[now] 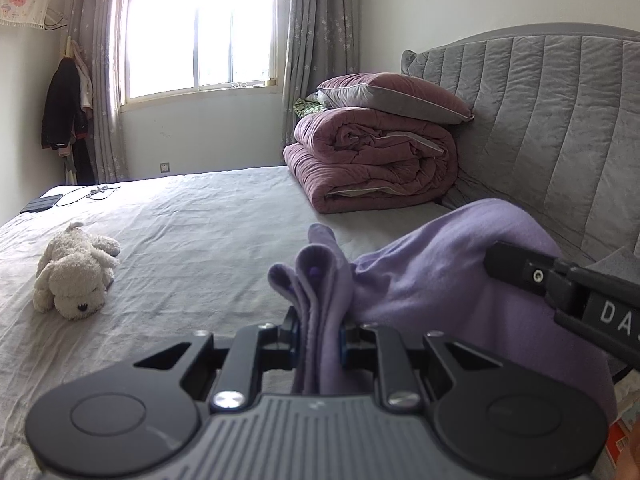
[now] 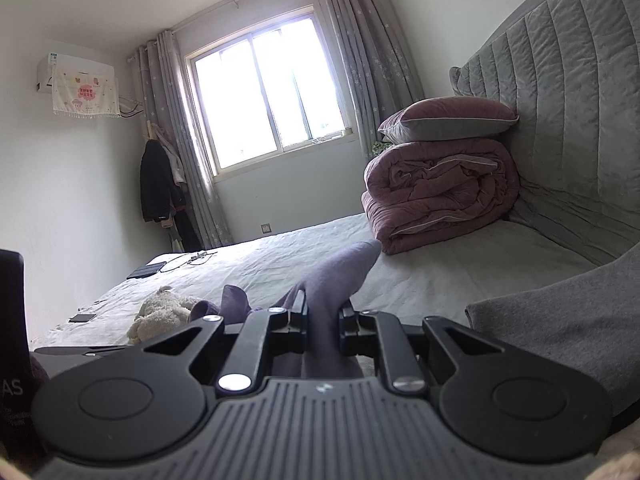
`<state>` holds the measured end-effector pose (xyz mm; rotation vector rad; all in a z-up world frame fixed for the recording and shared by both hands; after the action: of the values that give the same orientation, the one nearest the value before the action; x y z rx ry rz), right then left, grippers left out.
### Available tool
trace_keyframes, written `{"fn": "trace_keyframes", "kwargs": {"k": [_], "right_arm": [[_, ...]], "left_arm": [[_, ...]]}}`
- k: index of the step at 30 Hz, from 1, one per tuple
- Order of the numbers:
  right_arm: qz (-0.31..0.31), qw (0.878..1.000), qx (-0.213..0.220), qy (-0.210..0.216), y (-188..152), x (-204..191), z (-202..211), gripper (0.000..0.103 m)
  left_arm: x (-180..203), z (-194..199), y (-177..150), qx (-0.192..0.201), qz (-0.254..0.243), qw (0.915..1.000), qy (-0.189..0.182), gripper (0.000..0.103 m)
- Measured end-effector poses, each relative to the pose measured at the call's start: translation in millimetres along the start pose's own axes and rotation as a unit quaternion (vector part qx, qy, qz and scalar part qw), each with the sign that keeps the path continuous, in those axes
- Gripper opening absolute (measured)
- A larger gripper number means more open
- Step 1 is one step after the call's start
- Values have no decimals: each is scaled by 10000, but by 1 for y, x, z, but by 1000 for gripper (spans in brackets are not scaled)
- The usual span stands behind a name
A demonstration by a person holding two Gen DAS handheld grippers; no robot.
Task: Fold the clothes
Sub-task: 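Lift the folded lavender garment with both grippers and carry it toward the headboard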
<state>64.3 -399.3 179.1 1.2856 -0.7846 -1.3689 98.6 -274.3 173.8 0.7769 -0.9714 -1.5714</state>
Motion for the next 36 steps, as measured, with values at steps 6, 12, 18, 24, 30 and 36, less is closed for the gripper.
{"fn": "trace_keyframes", "kwargs": {"k": [6,12,18,24,30,36], "right_arm": [[-119,9998,139,-33,14,20,12,15],[-332,9990,273,-129,27,41,26,15],[-497,9977,370,-266,31,57,32,15],[-665,9953,525,-478,33,77,42,15],[-880,9914,769,-593,41,103,59,15],[-1257,9850,944,-712,45,129,68,15]], "left_arm": [[15,8,18,48,98,9994,-321,18],[36,14,30,112,54,9980,-615,18],[54,12,32,49,38,9972,-748,18],[75,9,37,-65,113,9946,-1027,18],[101,12,43,-93,102,9912,-1314,18],[128,11,45,-109,-21,9892,-1459,18]]}}
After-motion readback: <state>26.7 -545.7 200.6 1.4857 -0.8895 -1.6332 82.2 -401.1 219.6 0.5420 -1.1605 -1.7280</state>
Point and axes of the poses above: each gripper's, at about its wrist camera, not at the fingertips, and z roughly against the way its jaws point, x to its right, y to its top, the point moved 5 cm from there along -z, roughly the way its jaws point, and after that the axes turned 1 degree about -x, right-handed, at the moved point
